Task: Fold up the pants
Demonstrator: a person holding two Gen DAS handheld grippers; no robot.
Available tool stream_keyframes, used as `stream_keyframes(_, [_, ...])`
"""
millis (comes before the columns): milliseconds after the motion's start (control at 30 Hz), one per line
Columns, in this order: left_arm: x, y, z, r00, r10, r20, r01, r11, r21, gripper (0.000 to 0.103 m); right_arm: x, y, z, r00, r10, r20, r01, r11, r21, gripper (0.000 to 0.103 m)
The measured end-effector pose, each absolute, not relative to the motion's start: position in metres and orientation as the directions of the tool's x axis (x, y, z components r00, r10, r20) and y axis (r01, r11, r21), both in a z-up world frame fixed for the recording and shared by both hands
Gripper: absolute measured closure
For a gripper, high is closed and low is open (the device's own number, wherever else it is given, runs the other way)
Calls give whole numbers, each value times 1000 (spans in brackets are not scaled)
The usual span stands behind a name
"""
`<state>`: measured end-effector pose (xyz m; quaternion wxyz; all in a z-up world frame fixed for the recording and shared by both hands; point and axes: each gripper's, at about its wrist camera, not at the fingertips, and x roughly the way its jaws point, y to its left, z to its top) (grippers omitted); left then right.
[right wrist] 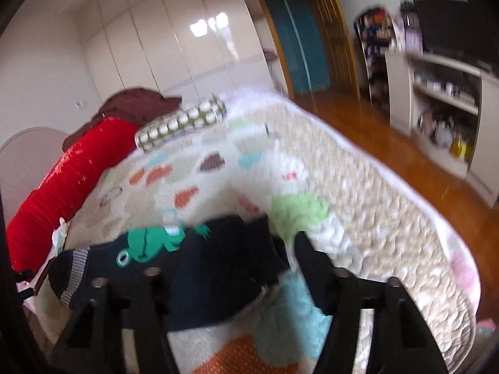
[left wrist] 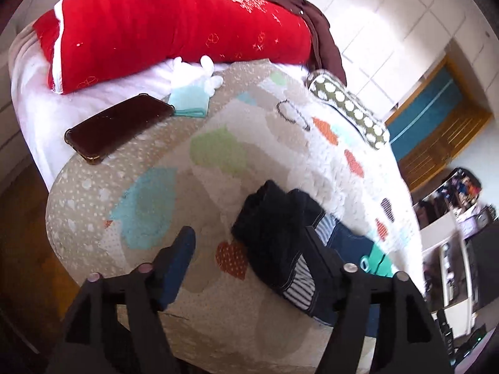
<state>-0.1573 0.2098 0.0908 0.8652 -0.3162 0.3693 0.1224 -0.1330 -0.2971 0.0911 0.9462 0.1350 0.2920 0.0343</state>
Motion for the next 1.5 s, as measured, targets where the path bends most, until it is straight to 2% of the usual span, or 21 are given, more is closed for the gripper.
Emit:
stream_keyframes(67, [-157, 212, 90, 698, -49, -714, -436, 761, -479, 33, -125, -281, 97, 801, 203, -562, -45, 958, 282, 28])
stream_keyframes(167, [-152, 213, 82, 683, -114, -722, -428, 739, -521, 33, -114, -261, 88, 689, 392, -609, -176, 906, 384, 28])
stream_keyframes(267, [-149, 212, 73, 670, -190, -717, -410, 711, -571, 33, -104, -239, 67, 590, 470, -656, -213, 875, 435, 30])
stream_keyframes(367, [-145, 213, 64, 662, -282, -694, -380, 671, -636, 33, -97, -226, 39, 506, 483, -715, -209, 873, 441, 31])
stream_keyframes(467, [-138, 209, 59, 651, -340, -679, -355, 653, -668, 34, -95, -236, 25, 497, 491, -715, -188, 866, 464, 33])
stream_keyframes(633, [-127, 204, 56, 637, -346, -689, -345, 672, -656, 38, -105, -244, 28, 502, 489, -713, -188, 866, 463, 33])
stream_keyframes(933, [-105, 196, 43, 584, -391, -711, -349, 670, -655, 39, -103, -241, 24, 510, 492, -706, -182, 864, 470, 33])
stream_keyframes(1033, [-106, 191, 44, 581, -402, -708, -330, 679, -656, 66, -105, -241, 24, 510, 493, -705, -185, 863, 469, 33])
stream_keyframes(1067, [-106, 190, 46, 582, -403, -707, -323, 683, -655, 71, -105, -240, 23, 510, 491, -706, -187, 865, 466, 33])
stream_keyframes(1333, [-95, 172, 37, 540, -399, -741, -327, 712, -622, 71, -101, -238, 21, 513, 489, -705, -187, 865, 465, 33])
stream_keyframes(1367, [-93, 167, 34, 525, -398, -752, -325, 724, -609, 78, -100, -238, 21, 512, 489, -706, -188, 866, 463, 33])
stream_keyframes(1400, [-92, 163, 33, 518, -397, -757, -320, 732, -602, 91, -100, -237, 22, 511, 487, -708, -190, 867, 460, 33])
stream_keyframes(1433, [-91, 159, 32, 513, -402, -759, -311, 737, -600, 98, -101, -238, 25, 514, 485, -708, -190, 869, 457, 33])
stream_keyframes(1500, [-92, 158, 38, 531, -405, -744, -303, 729, -614, 98, -106, -241, 36, 540, 488, -686, -194, 865, 463, 33])
